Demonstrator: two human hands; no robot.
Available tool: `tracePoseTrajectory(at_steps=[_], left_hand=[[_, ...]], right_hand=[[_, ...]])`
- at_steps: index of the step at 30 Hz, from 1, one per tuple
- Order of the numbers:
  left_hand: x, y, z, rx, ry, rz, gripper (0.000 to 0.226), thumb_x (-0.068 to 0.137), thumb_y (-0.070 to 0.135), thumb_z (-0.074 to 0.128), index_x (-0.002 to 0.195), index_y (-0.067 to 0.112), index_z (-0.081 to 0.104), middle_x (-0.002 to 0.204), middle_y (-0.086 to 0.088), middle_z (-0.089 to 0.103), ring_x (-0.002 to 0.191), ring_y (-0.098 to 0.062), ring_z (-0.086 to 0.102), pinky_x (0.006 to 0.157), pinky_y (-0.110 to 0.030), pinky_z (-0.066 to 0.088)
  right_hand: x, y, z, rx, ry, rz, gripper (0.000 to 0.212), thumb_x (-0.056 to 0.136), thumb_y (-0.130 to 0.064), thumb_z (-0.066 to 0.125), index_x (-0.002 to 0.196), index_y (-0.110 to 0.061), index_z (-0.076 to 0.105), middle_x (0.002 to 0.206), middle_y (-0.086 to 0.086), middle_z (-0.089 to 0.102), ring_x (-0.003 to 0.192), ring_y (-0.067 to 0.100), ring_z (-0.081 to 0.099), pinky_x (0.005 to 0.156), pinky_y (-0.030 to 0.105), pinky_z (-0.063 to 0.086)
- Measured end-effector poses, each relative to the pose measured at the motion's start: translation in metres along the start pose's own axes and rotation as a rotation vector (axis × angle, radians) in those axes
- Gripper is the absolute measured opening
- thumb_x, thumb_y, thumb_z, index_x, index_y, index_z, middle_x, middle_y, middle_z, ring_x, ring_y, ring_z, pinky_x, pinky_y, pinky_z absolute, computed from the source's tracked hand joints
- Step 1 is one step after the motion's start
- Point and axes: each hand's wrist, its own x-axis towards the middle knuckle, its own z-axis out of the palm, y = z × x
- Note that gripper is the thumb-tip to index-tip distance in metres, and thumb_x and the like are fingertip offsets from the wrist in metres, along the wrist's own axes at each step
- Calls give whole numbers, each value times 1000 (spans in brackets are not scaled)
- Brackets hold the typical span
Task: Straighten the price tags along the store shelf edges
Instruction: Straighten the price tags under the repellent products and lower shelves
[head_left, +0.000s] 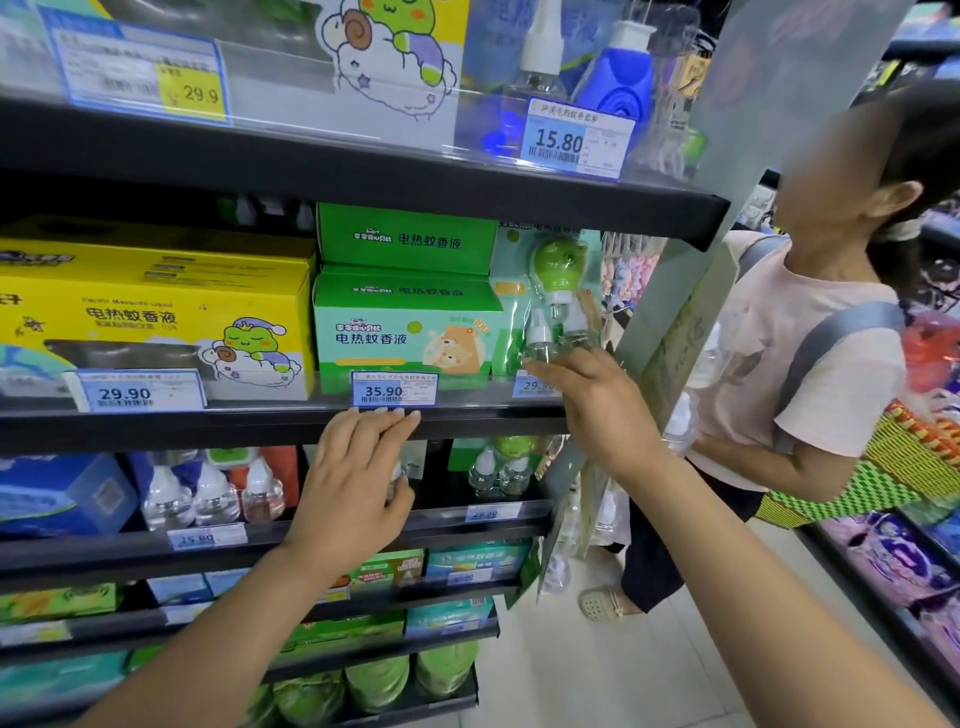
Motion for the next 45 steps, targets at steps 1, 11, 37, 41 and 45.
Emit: tracePoseTrajectory(at_steps=[1,11,37,41,45], left_hand=[[0,0,0,-1,1,1,56,81,29,46,132,7,51,124,-6,50,120,-28,39,110,-39,21],[0,1,-1,-12,-3,-3,56,80,28,46,132,6,51,125,-7,49,120,-29,40,111,-39,22],[-8,1,-39,116,-197,87,71,74,25,71,138,6,45,139,-10,49,130,-19,29,115,-29,-2],[-23,-8,-57,103,-197,29,60,84,36,48,137,9,47,139,-8,49,129,-19,36,116,-31,5],[-45,-21,-72,71,-162,-32,52,86,35,51,134,14,51,136,-3,51,126,-19,41,114,-32,12]], right_hand=[[-1,1,0,3,3,5,62,63,25,59,114,-9,66,84,9,63,75,30,53,62,39,50],[-10,-1,5,46,28,20,46,76,12,56,118,-5,62,101,11,64,87,32,53,74,39,49],[-27,-34,2,3,-110,94,50,88,-22,48,136,-7,44,133,20,50,123,39,44,107,51,32],[-26,-62,3,89,-97,3,47,91,-25,45,135,-7,45,132,15,51,123,33,44,107,45,33],[-29,-95,14,145,-127,-94,46,90,-26,46,134,-10,48,130,11,54,122,27,45,110,39,28]])
